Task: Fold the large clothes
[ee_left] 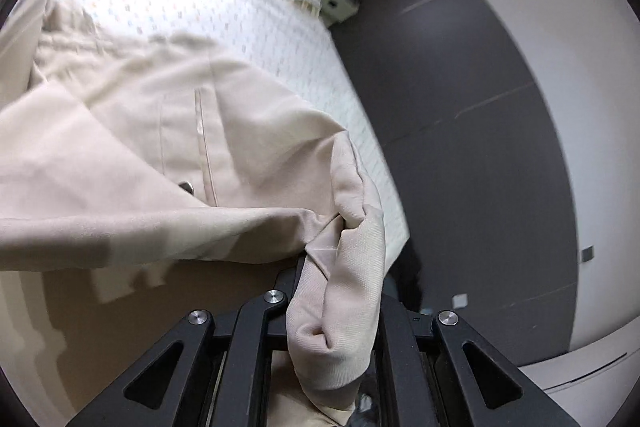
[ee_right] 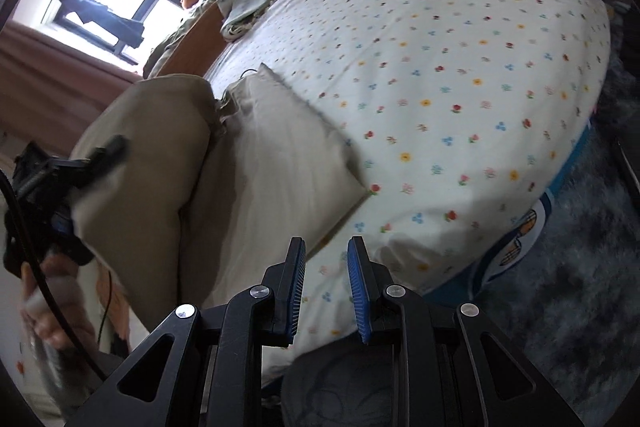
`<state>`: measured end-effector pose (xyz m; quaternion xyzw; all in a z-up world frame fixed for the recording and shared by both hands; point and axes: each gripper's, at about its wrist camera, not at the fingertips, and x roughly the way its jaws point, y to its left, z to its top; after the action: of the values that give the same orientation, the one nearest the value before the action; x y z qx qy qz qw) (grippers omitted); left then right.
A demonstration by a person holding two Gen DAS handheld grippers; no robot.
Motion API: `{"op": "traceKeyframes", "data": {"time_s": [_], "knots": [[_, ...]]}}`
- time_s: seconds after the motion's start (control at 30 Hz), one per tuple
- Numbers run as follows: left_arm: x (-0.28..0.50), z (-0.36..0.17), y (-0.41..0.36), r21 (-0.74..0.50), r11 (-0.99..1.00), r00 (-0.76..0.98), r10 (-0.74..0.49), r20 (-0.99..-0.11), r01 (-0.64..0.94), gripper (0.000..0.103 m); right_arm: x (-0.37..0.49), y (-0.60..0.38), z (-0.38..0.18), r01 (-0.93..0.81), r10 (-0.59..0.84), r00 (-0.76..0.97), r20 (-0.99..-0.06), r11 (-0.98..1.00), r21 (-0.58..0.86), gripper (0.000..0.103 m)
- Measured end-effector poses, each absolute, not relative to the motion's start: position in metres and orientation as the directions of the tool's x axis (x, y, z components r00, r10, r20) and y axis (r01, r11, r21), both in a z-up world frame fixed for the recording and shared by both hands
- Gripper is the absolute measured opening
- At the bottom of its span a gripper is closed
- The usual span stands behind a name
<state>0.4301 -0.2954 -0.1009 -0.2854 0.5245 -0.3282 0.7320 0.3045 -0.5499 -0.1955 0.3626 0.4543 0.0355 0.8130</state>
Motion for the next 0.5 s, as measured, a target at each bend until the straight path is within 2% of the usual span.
{"op": "traceKeyframes", "data": {"time_s": [0.17, 0.2, 0.23, 0.27, 0.3, 0.33, 0.4, 0.43, 0.5], "knots": [[0.421, -0.125, -0.323, -0.731, 0.654, 0.168, -0.757, -0.632, 0.196, 0.01, 0.301, -0.555, -0.199, 0.279, 0.383, 0.58, -0.719, 0.735, 0.617, 0.024], [0.422, -0.131, -0.328, -0.73, 0.657, 0.147, -0.754, -0.64, 0.188, 0.019, 0.3, -0.555, -0.2, 0.283, 0.382, 0.578, -0.721, 0.736, 0.616, 0.024], [0.423, -0.136, -0.333, -0.743, 0.647, 0.126, -0.763, -0.634, 0.174, 0.035, 0.298, -0.557, -0.202, 0.285, 0.382, 0.576, -0.723, 0.735, 0.615, 0.024], [0.425, -0.14, -0.335, -0.759, 0.631, 0.106, -0.776, -0.622, 0.163, 0.044, 0.298, -0.557, -0.202, 0.285, 0.384, 0.574, -0.723, 0.734, 0.616, 0.024], [0.426, -0.144, -0.337, -0.772, 0.617, 0.083, -0.787, -0.612, 0.15, 0.059, 0.298, -0.556, -0.202, 0.284, 0.387, 0.572, -0.723, 0.734, 0.617, 0.024], [0.424, -0.145, -0.339, -0.777, 0.612, 0.068, -0.79, -0.609, 0.147, 0.064, 0.298, -0.555, -0.202, 0.279, 0.39, 0.571, -0.723, 0.735, 0.617, 0.024], [0.418, -0.141, -0.339, -0.774, 0.611, 0.045, -0.789, -0.613, 0.163, 0.064, 0.298, -0.552, -0.199, 0.255, 0.403, 0.573, -0.713, 0.739, 0.623, 0.027], [0.414, -0.137, -0.337, -0.777, 0.605, 0.043, -0.793, -0.608, 0.175, 0.064, 0.299, -0.551, -0.198, 0.243, 0.409, 0.575, -0.708, 0.741, 0.626, 0.035], [0.403, -0.131, -0.317, -0.783, 0.594, 0.065, -0.802, -0.594, 0.184, 0.064, 0.303, -0.548, -0.196, 0.22, 0.42, 0.587, -0.692, 0.74, 0.636, 0.042]]}}
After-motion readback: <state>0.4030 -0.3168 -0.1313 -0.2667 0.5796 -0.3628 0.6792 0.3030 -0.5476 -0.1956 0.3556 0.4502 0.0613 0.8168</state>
